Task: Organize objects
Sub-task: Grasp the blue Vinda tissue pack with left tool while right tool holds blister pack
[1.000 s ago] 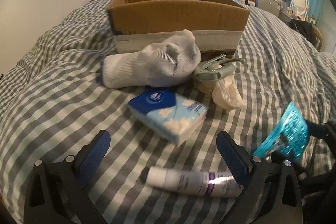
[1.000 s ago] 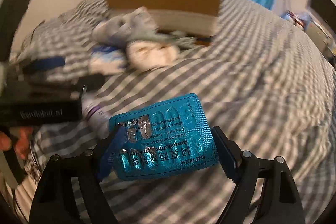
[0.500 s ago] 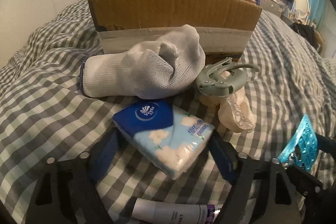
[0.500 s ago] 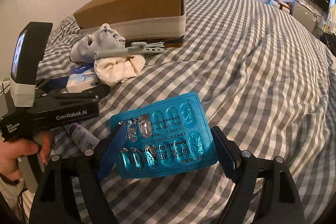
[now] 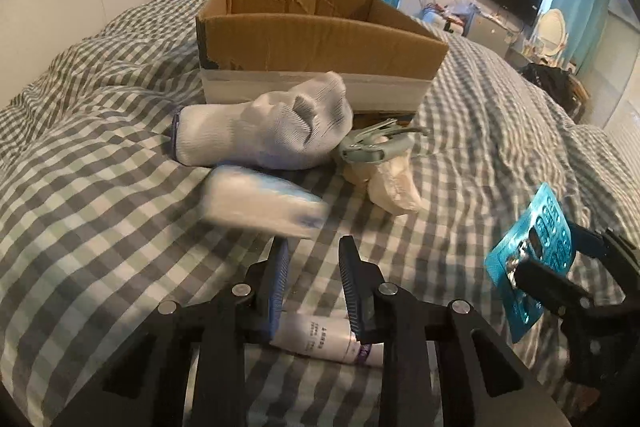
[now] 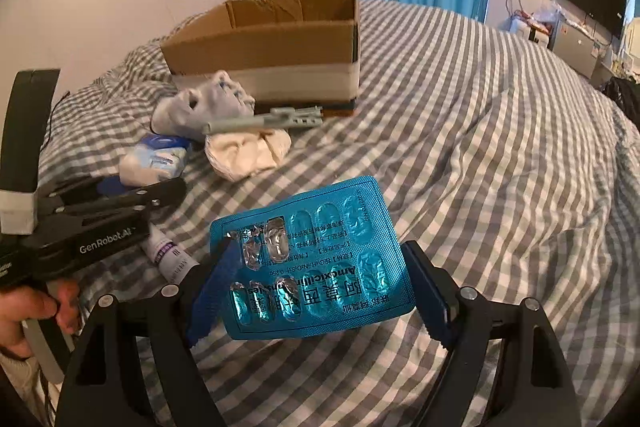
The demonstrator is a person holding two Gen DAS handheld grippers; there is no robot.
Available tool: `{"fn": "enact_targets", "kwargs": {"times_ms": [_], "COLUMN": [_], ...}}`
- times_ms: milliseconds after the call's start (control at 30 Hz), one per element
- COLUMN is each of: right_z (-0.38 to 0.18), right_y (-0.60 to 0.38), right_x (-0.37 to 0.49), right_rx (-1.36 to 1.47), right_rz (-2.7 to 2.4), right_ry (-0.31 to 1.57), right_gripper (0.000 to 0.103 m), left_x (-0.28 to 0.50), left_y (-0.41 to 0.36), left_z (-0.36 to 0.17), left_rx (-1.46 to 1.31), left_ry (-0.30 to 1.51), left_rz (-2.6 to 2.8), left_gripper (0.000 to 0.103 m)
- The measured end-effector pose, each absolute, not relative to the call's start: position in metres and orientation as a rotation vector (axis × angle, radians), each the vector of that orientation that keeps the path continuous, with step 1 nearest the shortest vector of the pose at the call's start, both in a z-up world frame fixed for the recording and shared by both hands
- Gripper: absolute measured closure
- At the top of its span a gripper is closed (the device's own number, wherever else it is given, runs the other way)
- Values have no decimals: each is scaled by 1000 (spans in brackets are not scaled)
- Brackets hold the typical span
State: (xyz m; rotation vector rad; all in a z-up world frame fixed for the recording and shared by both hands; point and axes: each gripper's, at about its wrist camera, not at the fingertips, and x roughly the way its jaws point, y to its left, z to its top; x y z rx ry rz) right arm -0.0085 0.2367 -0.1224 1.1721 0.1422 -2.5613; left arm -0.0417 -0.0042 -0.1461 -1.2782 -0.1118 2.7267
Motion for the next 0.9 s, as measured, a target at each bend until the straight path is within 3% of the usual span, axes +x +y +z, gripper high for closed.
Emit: {"fn": "enact_targets", "kwargs": {"times_ms": [100, 233, 267, 300, 367, 600, 800, 833, 900], "right_z": [-113, -105, -105, -104, -105, -111, -121, -122, -123], "right_y": [237, 235, 235, 235, 236, 238, 246, 247, 249], "right_x": [-4, 3, 3, 4, 5, -1, -9, -11, -14], "right_rx": [1147, 1124, 1121, 1119, 1120, 1138, 1176, 1183, 1192], "right_rz": [-2572, -2584, -2586, -2587, -2588, -2569, -2548, -2547, -2542], "right_ry": [132, 149, 150, 150, 149, 117, 88, 79, 66], "right_gripper": [21, 21, 21, 21, 21, 21, 21, 21, 21], "left_x": [-38, -37, -36, -34, -28, -50, -74, -77, -78], "left_y": [-5, -7, -8, -10, -16, -24, -4, -1, 1], "left_z": [-143, -144, -144, -142, -139, -144, -170, -176, -180], "left_rx": [-1260, -1325, -1338, -1340, -1294, -1330, -1417, -1443, -1444], "left_ry": [-119, -111, -122, -136, -151, -116, 98, 123, 118], "left_rz": [2729, 2752, 2756, 2772, 2829, 2861, 2810, 2790, 2763], "left_gripper": [87, 81, 65, 37, 20, 20, 20, 23, 45]}}
